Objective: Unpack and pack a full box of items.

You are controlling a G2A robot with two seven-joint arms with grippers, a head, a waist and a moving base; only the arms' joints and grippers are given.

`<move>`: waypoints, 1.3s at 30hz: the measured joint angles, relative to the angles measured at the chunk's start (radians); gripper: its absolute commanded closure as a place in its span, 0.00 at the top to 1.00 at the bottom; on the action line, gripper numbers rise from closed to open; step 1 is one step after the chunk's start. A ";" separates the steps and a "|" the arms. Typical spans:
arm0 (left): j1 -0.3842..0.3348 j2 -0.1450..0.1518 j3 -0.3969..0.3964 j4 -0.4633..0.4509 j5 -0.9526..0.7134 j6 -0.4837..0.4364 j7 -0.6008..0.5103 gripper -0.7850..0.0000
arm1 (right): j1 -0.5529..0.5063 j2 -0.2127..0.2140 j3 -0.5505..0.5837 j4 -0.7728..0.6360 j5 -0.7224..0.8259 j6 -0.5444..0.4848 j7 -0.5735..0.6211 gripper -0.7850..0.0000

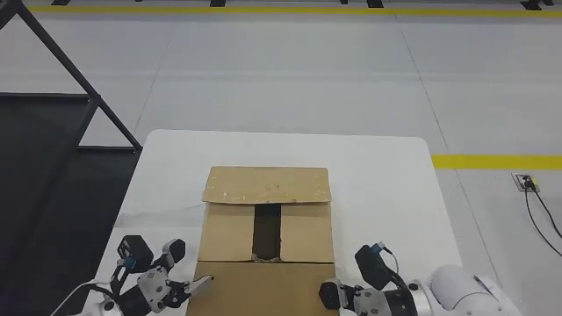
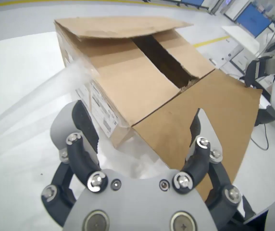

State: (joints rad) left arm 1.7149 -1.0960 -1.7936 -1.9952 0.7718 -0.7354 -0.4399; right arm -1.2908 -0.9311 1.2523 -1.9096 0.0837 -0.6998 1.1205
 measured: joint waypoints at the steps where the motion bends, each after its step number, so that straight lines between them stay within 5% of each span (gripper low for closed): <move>1: 0.001 0.001 0.004 0.002 0.020 -0.005 -0.007 1.00 | 0.003 0.007 -0.011 0.012 -0.005 -0.003 -0.003 1.00; 9: -0.002 0.005 0.039 0.018 0.154 0.045 -0.012 1.00 | 0.071 0.042 -0.009 0.113 0.226 0.023 0.014 1.00; 14: -0.003 0.005 0.059 0.030 0.185 0.081 0.015 1.00 | 0.118 0.040 0.012 0.166 0.445 0.167 -0.016 1.00; 23: -0.004 0.006 0.067 0.037 0.185 0.105 0.027 1.00 | 0.117 0.040 0.010 0.163 0.437 0.153 -0.017 1.00; 33: 0.002 0.006 0.088 0.031 0.202 0.116 0.053 1.00 | 0.303 -0.018 -0.158 0.288 0.516 0.419 -0.239 1.00; 39: 0.006 0.007 0.101 0.025 0.208 0.120 0.077 1.00 | 0.420 -0.058 -0.248 0.414 0.530 0.488 -0.305 1.00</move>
State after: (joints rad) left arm 1.7205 -1.0889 -1.6922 -1.9705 0.9797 -0.6152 -0.3625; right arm -0.8713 -0.9892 1.0046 -1.4956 0.6135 -0.2120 0.8159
